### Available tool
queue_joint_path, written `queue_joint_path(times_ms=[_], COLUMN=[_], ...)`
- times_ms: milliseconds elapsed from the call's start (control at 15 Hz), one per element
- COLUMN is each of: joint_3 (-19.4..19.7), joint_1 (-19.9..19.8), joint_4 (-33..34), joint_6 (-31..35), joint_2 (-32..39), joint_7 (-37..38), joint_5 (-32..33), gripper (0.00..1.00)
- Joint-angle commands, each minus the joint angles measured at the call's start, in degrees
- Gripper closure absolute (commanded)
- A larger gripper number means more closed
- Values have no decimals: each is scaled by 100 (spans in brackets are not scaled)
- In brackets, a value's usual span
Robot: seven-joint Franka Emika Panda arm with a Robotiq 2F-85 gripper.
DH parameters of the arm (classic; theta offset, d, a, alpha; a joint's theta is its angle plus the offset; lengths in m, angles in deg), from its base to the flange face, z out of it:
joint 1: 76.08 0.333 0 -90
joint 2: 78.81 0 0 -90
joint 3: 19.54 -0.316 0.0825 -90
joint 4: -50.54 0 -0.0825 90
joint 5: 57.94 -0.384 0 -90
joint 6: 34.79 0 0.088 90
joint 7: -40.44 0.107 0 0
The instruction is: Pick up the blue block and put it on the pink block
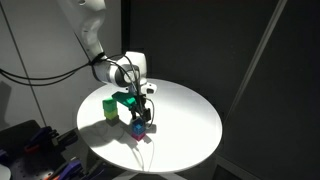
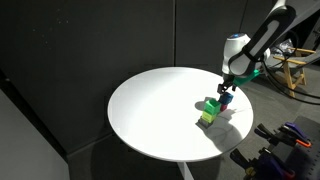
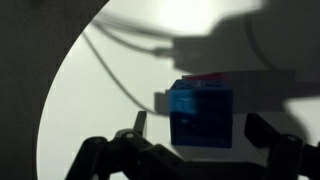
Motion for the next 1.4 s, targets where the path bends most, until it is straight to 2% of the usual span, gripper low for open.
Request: queue_joint_path(times_ms=[0,400,667,1000,1333], joint_3=[99,99,56,-122,-353], joint_1=[106,127,93,-18,-65], joint_4=[-103,-154,-179,-340,-591], joint_6=[-146,-286,-704,-1146,-1233], joint_2=[-255,-470,-722,-1183,-1593], joint_7=[23,60,69,-90,-218], joint_5=[104,128,118,41,-74], gripper=[0,0,0,0,0])
